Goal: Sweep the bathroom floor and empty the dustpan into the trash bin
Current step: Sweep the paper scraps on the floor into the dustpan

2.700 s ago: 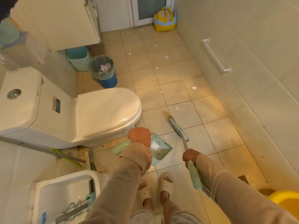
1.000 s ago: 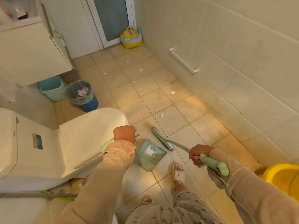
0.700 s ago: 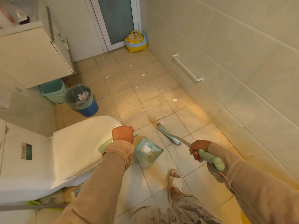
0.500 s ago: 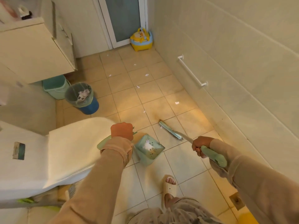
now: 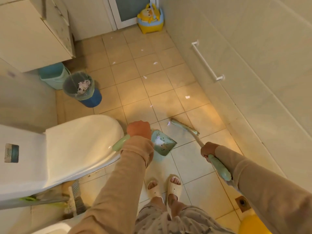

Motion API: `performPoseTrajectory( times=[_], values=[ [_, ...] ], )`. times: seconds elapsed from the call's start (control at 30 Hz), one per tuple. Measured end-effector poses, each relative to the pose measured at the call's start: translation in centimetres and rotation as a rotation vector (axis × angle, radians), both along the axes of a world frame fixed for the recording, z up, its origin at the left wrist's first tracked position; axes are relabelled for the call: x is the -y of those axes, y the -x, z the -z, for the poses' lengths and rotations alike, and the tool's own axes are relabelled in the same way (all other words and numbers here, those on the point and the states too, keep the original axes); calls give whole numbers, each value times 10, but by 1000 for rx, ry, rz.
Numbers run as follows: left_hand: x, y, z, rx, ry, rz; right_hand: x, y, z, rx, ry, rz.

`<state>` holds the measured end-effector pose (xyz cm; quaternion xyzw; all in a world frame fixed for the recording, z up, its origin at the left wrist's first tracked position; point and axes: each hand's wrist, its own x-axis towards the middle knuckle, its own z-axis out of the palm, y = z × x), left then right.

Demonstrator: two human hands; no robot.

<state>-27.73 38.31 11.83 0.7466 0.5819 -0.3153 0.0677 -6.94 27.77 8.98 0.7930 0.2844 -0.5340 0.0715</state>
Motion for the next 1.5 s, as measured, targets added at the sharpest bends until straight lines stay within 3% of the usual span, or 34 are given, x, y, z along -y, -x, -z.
performPoseTrajectory(
  times=[0.07,0.13,0.2,0.37,0.5,0.73,0.87,1.07,1.5],
  values=[
    [-5,1,2,13,11,21,-1,8,1,65,113,-91],
    [-9,4,2,34,6,18,-2,17,1,116,172,-388],
    [-12,6,0,59,-4,25,2,17,8,125,224,-449],
    [-17,8,2,59,-51,71,14,12,4,149,193,-340],
    [-15,7,3,69,-68,84,37,17,4,196,236,-386],
    [-17,8,2,73,-61,89,69,29,-11,76,215,-402],
    [-17,14,-1,81,-76,112,64,19,-26,-170,268,-44],
    [-16,23,-7,88,-107,87,47,1,-31,-251,191,336],
    [-64,-7,-14,110,-149,163,-22,-48,-24,-222,-29,462]
  ],
)
